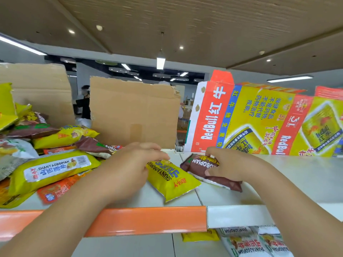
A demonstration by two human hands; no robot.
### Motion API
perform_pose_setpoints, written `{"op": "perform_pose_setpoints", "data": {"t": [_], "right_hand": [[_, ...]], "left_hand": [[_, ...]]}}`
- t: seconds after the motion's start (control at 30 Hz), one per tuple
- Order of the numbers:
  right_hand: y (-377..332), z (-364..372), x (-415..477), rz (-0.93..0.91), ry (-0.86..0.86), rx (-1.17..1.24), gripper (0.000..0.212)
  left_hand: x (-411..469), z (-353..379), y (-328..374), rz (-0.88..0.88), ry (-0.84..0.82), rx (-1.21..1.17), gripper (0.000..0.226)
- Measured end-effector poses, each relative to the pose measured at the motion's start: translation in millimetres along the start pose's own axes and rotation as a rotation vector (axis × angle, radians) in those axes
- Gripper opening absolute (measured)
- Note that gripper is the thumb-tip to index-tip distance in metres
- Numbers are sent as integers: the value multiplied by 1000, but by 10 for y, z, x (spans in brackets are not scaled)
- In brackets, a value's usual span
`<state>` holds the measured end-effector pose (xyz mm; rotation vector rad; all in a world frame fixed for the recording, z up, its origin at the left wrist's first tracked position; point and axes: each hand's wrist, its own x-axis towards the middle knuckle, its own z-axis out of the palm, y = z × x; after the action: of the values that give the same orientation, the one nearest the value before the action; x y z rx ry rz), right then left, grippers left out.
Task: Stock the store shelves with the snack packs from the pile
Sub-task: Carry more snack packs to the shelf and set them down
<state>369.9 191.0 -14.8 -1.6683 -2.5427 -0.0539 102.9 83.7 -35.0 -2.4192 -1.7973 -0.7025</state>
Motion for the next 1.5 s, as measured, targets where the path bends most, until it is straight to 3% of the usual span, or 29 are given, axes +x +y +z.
{"op": "perform_pose_setpoints", "data": {"t": [0.07,0.13,0.27,0.33,0.47,0.67,0.77,0.9,1.1,1.23,1.37,1.5], "right_hand": [[78,6,14,-2,-10,19,53],[155,19,28,7,-31,5,58],[262,92,60,-16,-78,33,62],[265,142,64,-48,-107,91,69],[275,226,32,-95,-109,88,76],[346,314,23,-171,-25,133,70],[378,343,1,-201,54,180,65],[465,295,-72,-259,100,312,61],[978,138,-284,-269,247,395,58],[1520,-73,-770,-338,337,590,58],[2202,-156,-1306,-376,332,684,58],[2924,-10,-1787,-342,339,680,61]], "left_hand": [[85,-3,-12,4,-172,167,76],[128,54,20,-3,-263,111,75],[209,117,85,15,-163,266,62],[290,135,130,21,-139,296,69],[380,263,258,-8,-313,121,80],[406,290,300,-60,-422,225,77],[392,307,285,-60,-375,222,65],[294,266,250,-157,-312,133,83],[217,322,725,-170,62,81,55],[250,367,1410,-106,223,68,43],[413,577,2366,7,265,148,72],[497,1092,3128,41,217,136,79]]}}
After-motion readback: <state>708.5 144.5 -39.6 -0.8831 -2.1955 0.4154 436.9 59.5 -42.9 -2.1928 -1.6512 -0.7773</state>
